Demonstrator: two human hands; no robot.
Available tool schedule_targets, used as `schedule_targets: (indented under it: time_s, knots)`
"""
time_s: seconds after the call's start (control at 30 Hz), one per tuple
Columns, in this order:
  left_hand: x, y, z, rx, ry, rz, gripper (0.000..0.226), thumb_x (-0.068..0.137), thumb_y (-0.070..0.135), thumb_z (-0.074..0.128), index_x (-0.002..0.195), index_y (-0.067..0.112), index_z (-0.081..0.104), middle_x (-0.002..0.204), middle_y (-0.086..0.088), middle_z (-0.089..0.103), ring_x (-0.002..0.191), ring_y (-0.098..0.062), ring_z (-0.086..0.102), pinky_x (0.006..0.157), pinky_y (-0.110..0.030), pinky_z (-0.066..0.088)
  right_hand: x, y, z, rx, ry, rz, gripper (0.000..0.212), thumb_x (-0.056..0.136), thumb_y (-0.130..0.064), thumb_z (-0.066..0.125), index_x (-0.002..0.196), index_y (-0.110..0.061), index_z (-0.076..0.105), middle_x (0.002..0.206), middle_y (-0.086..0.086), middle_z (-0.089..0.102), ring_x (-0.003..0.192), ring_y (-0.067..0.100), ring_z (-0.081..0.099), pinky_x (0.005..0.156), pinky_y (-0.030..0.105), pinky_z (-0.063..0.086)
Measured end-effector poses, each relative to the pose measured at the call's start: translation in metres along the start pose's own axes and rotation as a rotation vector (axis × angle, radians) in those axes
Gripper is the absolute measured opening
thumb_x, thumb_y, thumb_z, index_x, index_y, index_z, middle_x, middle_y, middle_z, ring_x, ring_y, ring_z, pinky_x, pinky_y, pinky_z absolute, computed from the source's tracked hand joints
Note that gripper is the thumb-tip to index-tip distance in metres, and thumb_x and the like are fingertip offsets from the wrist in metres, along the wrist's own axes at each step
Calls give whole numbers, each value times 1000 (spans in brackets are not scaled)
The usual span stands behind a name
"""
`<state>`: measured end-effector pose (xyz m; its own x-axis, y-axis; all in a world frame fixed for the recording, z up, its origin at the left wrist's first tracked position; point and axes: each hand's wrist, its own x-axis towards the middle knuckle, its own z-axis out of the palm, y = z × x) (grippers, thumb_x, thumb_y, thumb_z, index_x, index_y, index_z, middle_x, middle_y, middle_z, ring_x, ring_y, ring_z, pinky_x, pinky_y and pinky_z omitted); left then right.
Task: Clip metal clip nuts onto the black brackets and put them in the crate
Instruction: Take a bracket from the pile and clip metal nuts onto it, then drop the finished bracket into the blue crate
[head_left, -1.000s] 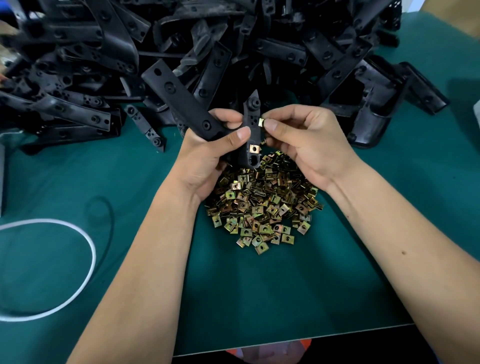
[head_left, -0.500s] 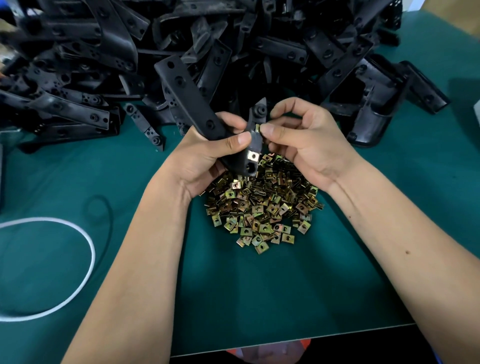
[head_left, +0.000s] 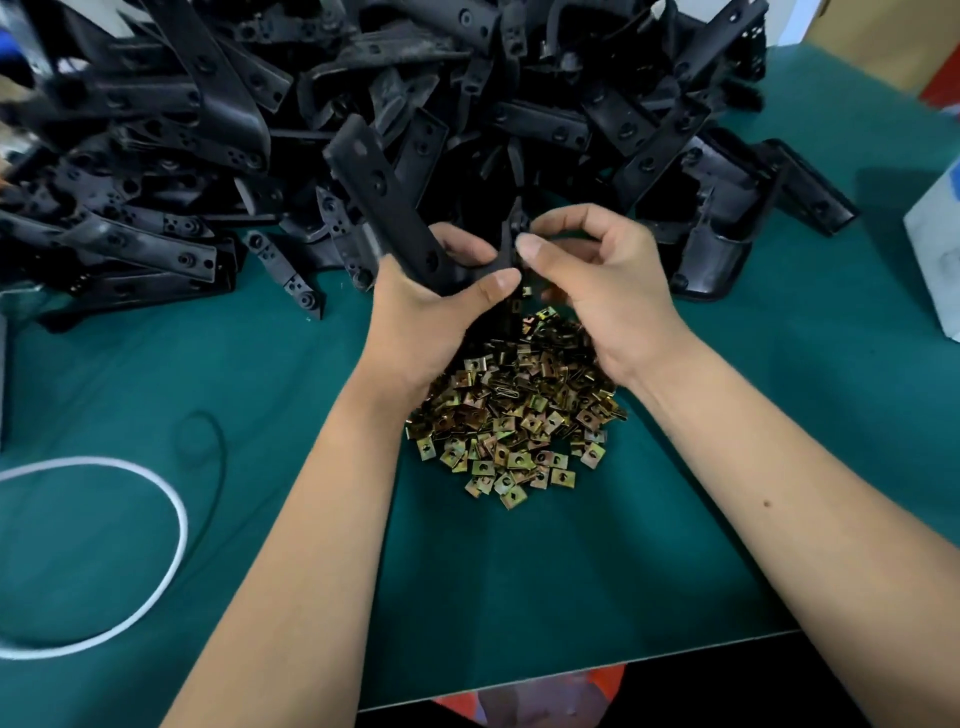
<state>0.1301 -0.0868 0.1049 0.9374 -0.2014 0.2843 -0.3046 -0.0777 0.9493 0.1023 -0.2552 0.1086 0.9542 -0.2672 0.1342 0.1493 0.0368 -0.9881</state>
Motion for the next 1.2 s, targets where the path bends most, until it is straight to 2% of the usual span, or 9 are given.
schedule_targets:
  time_s: [0.23, 0.4, 0.47, 0.63, 0.73, 0.83, 1.0, 1.1, 1.2]
  knots:
    - [-9, 46, 55, 130, -153, 205, 13, 88, -2, 73, 92, 6, 63, 85, 7, 64, 86, 0, 61, 81, -17, 48, -27, -38, -42, -101, 161, -126, 37, 75, -12, 92, 102, -15, 67, 72, -8, 67, 68, 1, 62, 68, 18, 51]
    - [-19, 104, 143, -55, -236, 371, 23, 82, -10, 70, 102, -12, 60, 97, -26, 65, 88, -35, 65, 84, -40, 55, -74, -74, -143, -107, 428, -197, 37, 79, -2, 87, 108, -7, 66, 60, -6, 61, 52, 0, 49, 61, 14, 44]
    - [-32, 121, 190, -74, -267, 436, 15, 78, -10, 67, 92, -9, 63, 89, -18, 69, 82, -26, 66, 81, -34, 55, -106, -82, -189, -142, 538, -221, 35, 79, -6, 86, 107, -10, 67, 60, -8, 60, 54, 1, 47, 63, 16, 44]
    - [-106, 138, 323, -167, -510, 247, 21, 76, -6, 73, 82, 14, 67, 82, -1, 72, 82, -18, 70, 88, -38, 57, -205, -73, -297, -79, 765, -244, 15, 88, -14, 73, 102, -18, 70, 85, 8, 59, 76, 15, 53, 73, 26, 47]
    - [-163, 116, 393, -189, -729, 52, 23, 77, -2, 81, 89, 13, 67, 84, -1, 71, 81, -18, 69, 85, -36, 57, -259, -33, -351, 10, 920, -75, 8, 99, -13, 64, 101, -15, 72, 102, 14, 71, 92, 25, 64, 90, 45, 53]
    - [-215, 73, 432, -162, -886, -221, 36, 79, 4, 84, 104, 17, 62, 101, -4, 72, 96, -20, 70, 93, -33, 56, -308, 19, -395, -117, 1042, 220, 17, 100, -11, 64, 88, -13, 76, 86, 11, 76, 78, 21, 67, 78, 39, 55]
    - [-258, -1, 451, 104, -998, -616, 60, 83, 31, 82, 134, 21, 52, 127, -6, 64, 118, -27, 64, 103, -39, 51, -369, 87, -445, -609, 981, 763, 17, 93, -24, 76, 84, -9, 75, 82, 16, 74, 85, 30, 71, 74, 40, 53]
    - [-264, -17, 452, 349, -1081, -508, 61, 81, 42, 77, 133, 23, 50, 129, -1, 59, 124, -24, 58, 90, -26, 40, -377, 93, -456, -794, 879, 988, 28, 90, -35, 78, 90, -7, 74, 80, 11, 70, 89, 31, 68, 71, 32, 46]
    - [-254, -4, 455, 371, -1044, -303, 42, 81, 33, 78, 118, 22, 60, 116, 3, 64, 117, -22, 62, 88, -25, 44, -362, 85, -456, -848, 985, 921, 25, 90, -27, 77, 97, -3, 75, 95, 16, 75, 100, 34, 69, 78, 35, 51]
